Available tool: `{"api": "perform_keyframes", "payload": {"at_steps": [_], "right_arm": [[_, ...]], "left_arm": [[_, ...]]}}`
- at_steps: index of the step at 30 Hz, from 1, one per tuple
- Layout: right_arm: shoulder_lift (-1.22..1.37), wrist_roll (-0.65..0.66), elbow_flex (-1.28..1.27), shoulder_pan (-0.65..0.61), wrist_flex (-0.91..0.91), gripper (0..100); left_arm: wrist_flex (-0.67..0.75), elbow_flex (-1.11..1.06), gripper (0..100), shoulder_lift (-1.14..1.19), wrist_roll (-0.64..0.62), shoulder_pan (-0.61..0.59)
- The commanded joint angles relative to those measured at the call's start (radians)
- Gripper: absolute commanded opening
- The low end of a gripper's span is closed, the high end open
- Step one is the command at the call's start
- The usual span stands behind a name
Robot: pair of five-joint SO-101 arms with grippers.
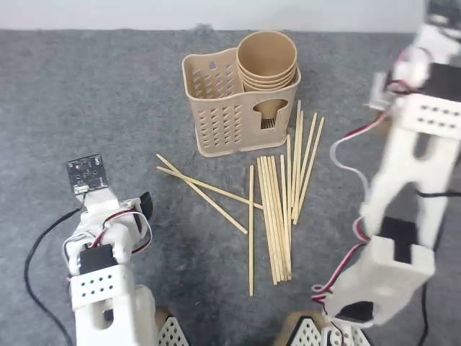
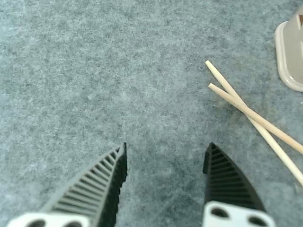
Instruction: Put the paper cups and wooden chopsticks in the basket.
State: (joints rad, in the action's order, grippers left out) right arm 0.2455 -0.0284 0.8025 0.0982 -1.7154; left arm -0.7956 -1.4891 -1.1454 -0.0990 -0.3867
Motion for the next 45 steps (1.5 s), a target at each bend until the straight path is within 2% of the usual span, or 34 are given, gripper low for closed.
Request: {"api": "perform_keyframes", "payload": {"at_steps": [1, 6, 10, 17, 23, 34, 40, 45], "right_arm": [[-0.079, 0.023, 0.175, -0.128, 0.028, 0.7], [-0.07, 0.023, 0.42, -0.252, 0.061, 0.7], [-0.074, 0.026, 0.488, -0.321, 0.14, 0.7], [-0.07, 0.044, 0.387, -0.45, 0.246, 0.7], [-0.068, 0.095, 0.29, -0.524, 0.259, 0.7], [-0.068, 0.249, 0.083, -0.504, 0.335, 0.7], [-0.067, 0.41, 0.009, -0.519, 0.334, 0.9], [-0.067, 0.414, 0.006, -0.519, 0.344, 3.5]], "left_arm": [[0.018, 0.004, 25, -0.018, 0.02, -0.021], [0.02, 0.004, 25, -0.018, 0.049, -0.018], [0.02, 0.004, 25, -0.018, 0.051, -0.017], [0.02, 0.004, 25, -0.018, 0.051, -0.017], [0.02, 0.004, 25, -0.018, 0.051, -0.017], [0.02, 0.004, 25, -0.018, 0.051, -0.017], [0.02, 0.004, 25, -0.018, 0.051, -0.017], [0.02, 0.004, 25, -0.018, 0.051, -0.017]]}}
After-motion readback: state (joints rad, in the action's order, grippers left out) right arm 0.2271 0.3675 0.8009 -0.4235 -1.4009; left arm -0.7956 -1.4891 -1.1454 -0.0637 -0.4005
